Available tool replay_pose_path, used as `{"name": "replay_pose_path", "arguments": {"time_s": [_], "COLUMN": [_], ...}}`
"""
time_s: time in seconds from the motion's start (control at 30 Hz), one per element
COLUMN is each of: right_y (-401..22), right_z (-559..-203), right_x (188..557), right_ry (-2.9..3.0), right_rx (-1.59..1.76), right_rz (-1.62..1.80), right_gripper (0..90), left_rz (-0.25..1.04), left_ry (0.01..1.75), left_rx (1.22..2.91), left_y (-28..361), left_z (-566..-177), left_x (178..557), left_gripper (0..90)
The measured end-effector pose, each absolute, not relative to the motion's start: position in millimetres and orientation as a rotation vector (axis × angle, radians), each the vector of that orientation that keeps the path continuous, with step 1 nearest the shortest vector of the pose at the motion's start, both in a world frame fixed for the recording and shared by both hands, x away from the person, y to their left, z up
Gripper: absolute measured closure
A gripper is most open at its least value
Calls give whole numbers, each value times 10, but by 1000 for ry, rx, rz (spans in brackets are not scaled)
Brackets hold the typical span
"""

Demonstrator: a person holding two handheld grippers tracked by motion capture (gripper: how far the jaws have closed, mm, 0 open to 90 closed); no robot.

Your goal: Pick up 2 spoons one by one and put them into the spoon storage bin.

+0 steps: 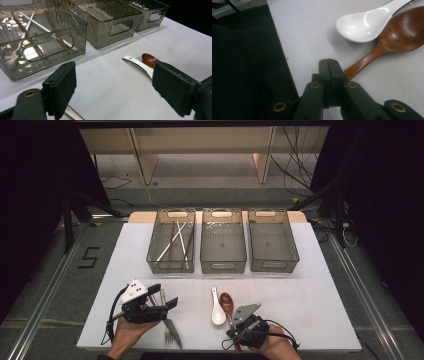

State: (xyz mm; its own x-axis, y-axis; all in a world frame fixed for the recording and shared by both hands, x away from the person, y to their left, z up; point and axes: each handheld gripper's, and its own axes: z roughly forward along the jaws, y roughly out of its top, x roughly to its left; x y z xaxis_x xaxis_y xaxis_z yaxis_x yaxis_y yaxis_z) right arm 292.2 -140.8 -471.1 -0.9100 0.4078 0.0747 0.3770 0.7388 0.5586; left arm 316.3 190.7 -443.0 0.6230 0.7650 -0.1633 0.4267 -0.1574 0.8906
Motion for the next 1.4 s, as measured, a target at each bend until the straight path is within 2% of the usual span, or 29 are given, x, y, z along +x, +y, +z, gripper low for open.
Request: {"name": "replay_pose_path", "arguments": {"time_s": [0.17, 0.57, 0.87, 0.93, 1.03, 1.13, 1.27, 1.4], "right_y": [-1395, -1747, -1826, -1827, -1811, -1782, -1740, -1677], "right_z": [-4731, -4668, -4654, -4630, -4524, -4442, -4429, -4492], "right_x": [2906, 3077, 3157, 3171, 3190, 3263, 3387, 3461], "right_ry": [2878, 2774, 2728, 2750, 2747, 2738, 2769, 2823], "right_rx": [639, 755, 778, 798, 804, 825, 859, 871], "right_rz": [825, 699, 612, 645, 717, 710, 687, 626], "right_gripper": [900, 900, 900, 827, 776, 625, 532, 497], "left_rz": [397, 402, 417, 421, 424, 426, 424, 424], "left_ry": [964, 962, 967, 966, 967, 967, 967, 967], "left_rx": [1796, 1799, 1810, 1802, 1793, 1793, 1793, 1789], "left_y": [1896, 1897, 1909, 1923, 1935, 1936, 1932, 1929], "left_z": [-4443, -4456, -4477, -4474, -4469, -4468, -4469, -4467], "left_x": [3164, 3176, 3186, 3183, 3180, 3179, 3180, 3181], "left_gripper": [192, 192, 192, 192, 192, 192, 192, 192]}}
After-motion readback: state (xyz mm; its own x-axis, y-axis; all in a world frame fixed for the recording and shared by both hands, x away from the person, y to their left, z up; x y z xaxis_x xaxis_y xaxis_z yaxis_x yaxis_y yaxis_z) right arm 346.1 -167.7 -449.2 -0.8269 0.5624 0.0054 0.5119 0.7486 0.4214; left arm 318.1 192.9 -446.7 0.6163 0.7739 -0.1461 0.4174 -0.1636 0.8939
